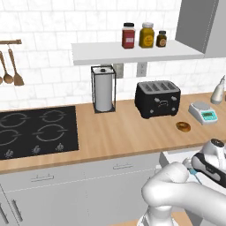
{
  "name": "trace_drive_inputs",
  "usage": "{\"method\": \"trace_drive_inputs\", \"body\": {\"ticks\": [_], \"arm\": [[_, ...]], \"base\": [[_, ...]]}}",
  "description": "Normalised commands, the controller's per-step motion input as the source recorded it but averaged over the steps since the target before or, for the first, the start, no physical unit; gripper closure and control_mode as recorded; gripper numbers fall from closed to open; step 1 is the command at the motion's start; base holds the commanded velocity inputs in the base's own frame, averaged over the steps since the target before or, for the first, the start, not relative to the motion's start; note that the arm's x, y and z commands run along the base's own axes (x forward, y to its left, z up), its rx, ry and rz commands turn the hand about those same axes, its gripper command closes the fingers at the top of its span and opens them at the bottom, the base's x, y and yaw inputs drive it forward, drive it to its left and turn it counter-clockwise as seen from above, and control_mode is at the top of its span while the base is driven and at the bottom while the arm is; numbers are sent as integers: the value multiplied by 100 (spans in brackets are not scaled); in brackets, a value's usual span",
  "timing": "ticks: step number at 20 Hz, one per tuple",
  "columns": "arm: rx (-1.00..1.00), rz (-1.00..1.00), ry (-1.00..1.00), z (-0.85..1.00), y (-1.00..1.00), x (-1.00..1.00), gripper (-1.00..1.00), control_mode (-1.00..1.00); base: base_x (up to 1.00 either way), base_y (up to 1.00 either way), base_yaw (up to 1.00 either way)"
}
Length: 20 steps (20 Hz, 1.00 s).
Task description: Pick the ladle from the drawer and place it on the counter.
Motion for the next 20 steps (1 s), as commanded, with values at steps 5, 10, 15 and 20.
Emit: {"method": "trace_drive_inputs", "body": {"ticks": [5,10,15,20], "arm": [[0,0,-3,-9,-1,3,-100,-100],[0,0,-7,-11,-2,6,-100,-100],[0,0,-6,-8,-6,7,-100,-100],[0,0,-6,-14,-3,11,-100,-100]], "base": [[0,0,0],[0,0,0],[0,0,0],[0,0,0]]}}
